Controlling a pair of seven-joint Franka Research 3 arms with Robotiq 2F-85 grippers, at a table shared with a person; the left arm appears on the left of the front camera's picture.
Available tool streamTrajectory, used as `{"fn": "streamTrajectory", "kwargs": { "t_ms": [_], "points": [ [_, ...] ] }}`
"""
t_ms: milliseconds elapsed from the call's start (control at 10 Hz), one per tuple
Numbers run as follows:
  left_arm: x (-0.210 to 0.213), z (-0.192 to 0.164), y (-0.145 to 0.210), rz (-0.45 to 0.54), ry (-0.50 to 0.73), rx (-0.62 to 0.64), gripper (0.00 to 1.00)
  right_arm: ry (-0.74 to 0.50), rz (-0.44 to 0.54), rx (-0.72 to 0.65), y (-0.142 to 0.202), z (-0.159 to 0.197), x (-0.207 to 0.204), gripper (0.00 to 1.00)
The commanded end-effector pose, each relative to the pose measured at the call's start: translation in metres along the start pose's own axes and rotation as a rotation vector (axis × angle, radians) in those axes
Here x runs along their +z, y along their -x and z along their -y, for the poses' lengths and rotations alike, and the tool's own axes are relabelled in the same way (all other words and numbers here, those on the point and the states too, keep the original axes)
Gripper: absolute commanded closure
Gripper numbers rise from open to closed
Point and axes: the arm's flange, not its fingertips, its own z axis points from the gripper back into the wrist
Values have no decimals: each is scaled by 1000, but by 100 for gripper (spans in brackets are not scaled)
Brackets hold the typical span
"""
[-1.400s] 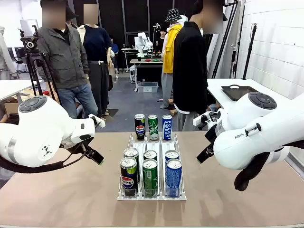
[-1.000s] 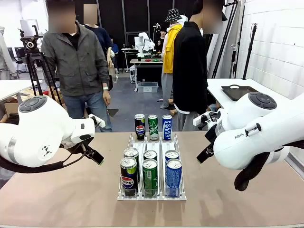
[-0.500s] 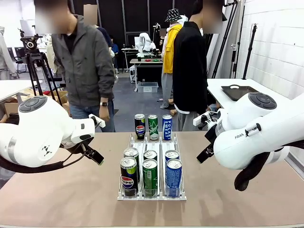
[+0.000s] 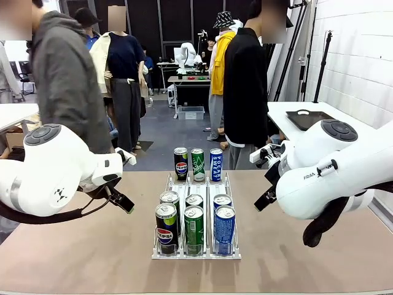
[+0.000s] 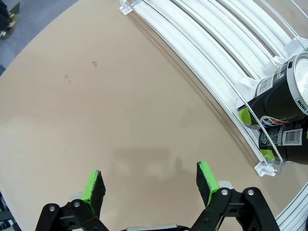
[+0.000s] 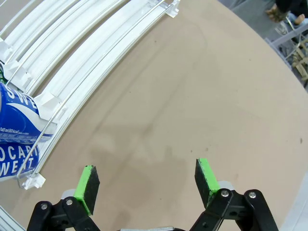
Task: Retrieve and hand over the desired beverage to the person.
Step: Pick up a can of the same type that the person held from the Automatic Can Dispenser.
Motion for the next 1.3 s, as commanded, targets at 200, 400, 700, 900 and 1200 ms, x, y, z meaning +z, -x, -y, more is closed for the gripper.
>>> {"fn": "streamTrajectory", "kwargs": {
  "t_ms": [200, 400, 700, 900, 1200],
  "points": [
    [14, -6, -13, 18, 76, 60, 0, -42, 50, -48, -13, 2, 26, 0],
    [30, -15, -30, 23, 134, 91, 0, -84, 77, -95, -28, 11, 52, 0],
    [76, -44, -58, -25, 209, 162, 0, -168, 25, -171, -44, 31, 95, 0],
    [110, -61, -71, -32, 314, 203, 0, -279, 101, -215, -46, 42, 124, 0],
    [152, -105, -54, 104, 495, 310, 0, -386, 270, -268, -25, 49, 167, 0]
  ]
}}
